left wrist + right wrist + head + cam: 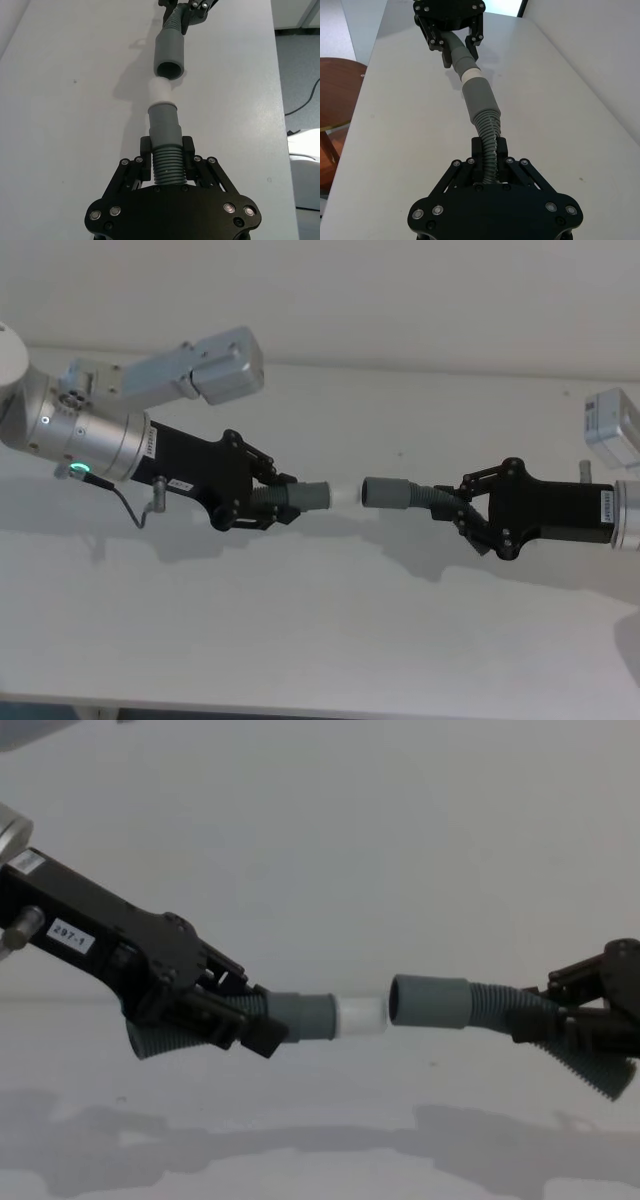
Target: Use both hands to pick up one end of the pipe from the table, align the ends, and insert them.
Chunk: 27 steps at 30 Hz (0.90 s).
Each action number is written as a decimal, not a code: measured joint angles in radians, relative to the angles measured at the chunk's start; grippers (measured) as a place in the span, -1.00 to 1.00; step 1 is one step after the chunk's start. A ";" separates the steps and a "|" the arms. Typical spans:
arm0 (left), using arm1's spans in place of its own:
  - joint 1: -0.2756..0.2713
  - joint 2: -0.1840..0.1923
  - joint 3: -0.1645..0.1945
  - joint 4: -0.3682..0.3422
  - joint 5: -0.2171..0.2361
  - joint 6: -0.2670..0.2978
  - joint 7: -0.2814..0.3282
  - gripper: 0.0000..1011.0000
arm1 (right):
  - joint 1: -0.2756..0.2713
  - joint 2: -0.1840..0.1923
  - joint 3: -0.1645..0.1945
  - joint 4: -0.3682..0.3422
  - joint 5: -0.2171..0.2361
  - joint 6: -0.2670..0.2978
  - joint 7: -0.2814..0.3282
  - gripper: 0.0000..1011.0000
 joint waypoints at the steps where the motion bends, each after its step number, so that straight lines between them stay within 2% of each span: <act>1: -0.001 0.003 0.003 0.000 0.001 0.002 0.000 -0.30 | 0.001 0.000 -0.002 0.001 0.000 0.000 0.000 -0.69; 14: -0.006 0.022 0.021 0.004 0.010 0.016 0.009 -0.30 | 0.015 0.001 -0.016 0.015 0.004 -0.007 0.003 -0.69; 27: -0.011 0.019 0.029 0.019 -0.002 0.005 0.011 -0.30 | 0.030 -0.003 -0.031 0.031 0.004 -0.011 0.002 -0.69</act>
